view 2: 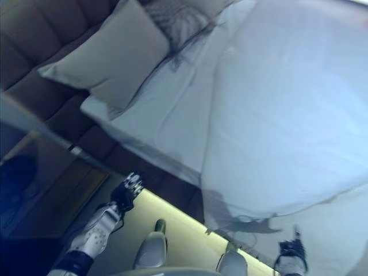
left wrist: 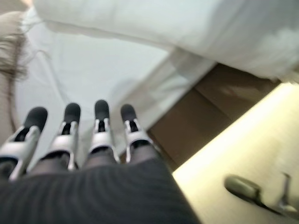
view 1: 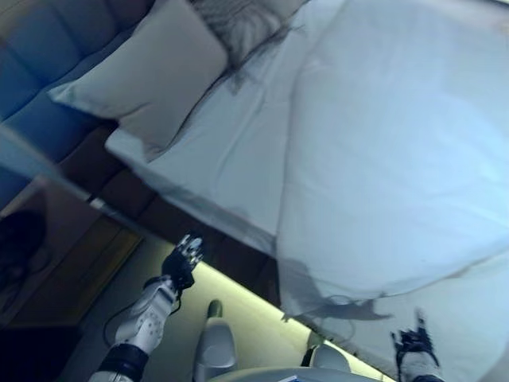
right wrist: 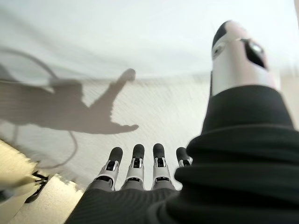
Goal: Make the bed neatly
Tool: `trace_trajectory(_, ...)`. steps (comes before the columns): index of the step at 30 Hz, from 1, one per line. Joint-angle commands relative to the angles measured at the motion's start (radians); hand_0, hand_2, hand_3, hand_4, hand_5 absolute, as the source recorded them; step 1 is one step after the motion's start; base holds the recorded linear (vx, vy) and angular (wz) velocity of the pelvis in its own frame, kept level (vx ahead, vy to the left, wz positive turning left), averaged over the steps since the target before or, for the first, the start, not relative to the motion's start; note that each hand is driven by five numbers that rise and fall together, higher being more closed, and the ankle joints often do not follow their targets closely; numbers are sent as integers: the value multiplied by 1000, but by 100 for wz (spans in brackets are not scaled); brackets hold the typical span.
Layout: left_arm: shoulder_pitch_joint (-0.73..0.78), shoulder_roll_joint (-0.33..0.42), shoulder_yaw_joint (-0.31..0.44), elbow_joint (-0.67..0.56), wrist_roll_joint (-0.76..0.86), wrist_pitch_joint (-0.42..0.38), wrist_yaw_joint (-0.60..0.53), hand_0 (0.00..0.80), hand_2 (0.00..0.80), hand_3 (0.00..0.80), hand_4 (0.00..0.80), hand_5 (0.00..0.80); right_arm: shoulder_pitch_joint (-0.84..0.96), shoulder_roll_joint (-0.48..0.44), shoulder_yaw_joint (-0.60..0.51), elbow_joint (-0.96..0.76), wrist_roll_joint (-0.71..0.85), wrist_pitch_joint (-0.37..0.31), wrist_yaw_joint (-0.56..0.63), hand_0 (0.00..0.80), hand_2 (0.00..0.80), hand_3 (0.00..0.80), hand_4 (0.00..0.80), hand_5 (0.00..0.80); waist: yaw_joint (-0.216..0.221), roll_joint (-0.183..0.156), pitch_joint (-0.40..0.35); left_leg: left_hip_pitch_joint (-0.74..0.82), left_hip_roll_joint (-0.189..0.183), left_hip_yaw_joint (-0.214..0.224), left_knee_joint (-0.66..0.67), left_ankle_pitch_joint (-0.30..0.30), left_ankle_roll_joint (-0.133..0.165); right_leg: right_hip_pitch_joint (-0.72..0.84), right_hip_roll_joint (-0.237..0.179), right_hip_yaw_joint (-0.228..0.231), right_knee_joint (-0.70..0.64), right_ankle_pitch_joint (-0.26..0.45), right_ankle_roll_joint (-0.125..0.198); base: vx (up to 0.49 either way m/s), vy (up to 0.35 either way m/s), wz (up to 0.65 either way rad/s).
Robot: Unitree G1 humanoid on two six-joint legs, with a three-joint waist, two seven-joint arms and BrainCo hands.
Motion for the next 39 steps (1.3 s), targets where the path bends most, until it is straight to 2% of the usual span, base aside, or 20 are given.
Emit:
trace_trajectory(1,-39,71,6,-56,-35,-42,-8,0,0,0,0,0,-107,-64,-47,2,111,40,34,0,0,0,0,0,18,-30,47,-128,42,-93,67,58,-35,95,-115,-12,-89,70,74,-86,-44,-14)
trace_trajectory(4,-69,85,-2,-64,-67,-61,22,0,0,0,0,0,-163,-119,-29,24,133,114,149,0,0,0,0,0,19,-27,75,-162,45,-88,58,68,-39,68,-117,-18,-119,90,78,-123,-45,-24)
trace_trajectory(7,-97,104,-10,-94,-83,-62,17,0,0,0,0,0,-182,-159,-12,28,141,145,211,0,0,0,0,0,21,-28,99,-213,45,-71,54,86,-46,35,-126,-37,-130,103,84,-86,-77,-12)
trace_trajectory(14,-124,148,-20,-129,-69,-52,-5,0,0,0,0,0,-218,-241,-68,103,211,171,100,0,0,0,0,0,39,-48,121,-323,32,-83,87,94,-50,-42,-132,-76,-122,109,88,-44,-131,17)
trace_trajectory(23,-160,202,-16,-133,-73,-39,12,0,0,0,0,0,-219,-290,-95,121,219,167,61,0,0,0,0,0,35,-53,130,-345,11,-87,79,88,-41,-131,-142,-60,-82,120,94,-1,-65,9)
trace_trajectory(31,-172,239,-17,-135,-80,-53,-9,0,0,0,0,0,-248,-358,-108,133,235,169,85,0,0,0,0,0,27,-32,156,-375,-23,-71,65,91,-21,-262,-160,-29,-18,132,96,-20,-58,6)
trace_trajectory(39,-182,240,-14,-138,-87,-69,-7,0,0,0,0,0,-283,-392,-93,159,233,209,83,0,0,0,0,0,13,-4,201,-399,-46,-69,72,84,-7,-374,-169,0,76,115,91,-10,-29,7)
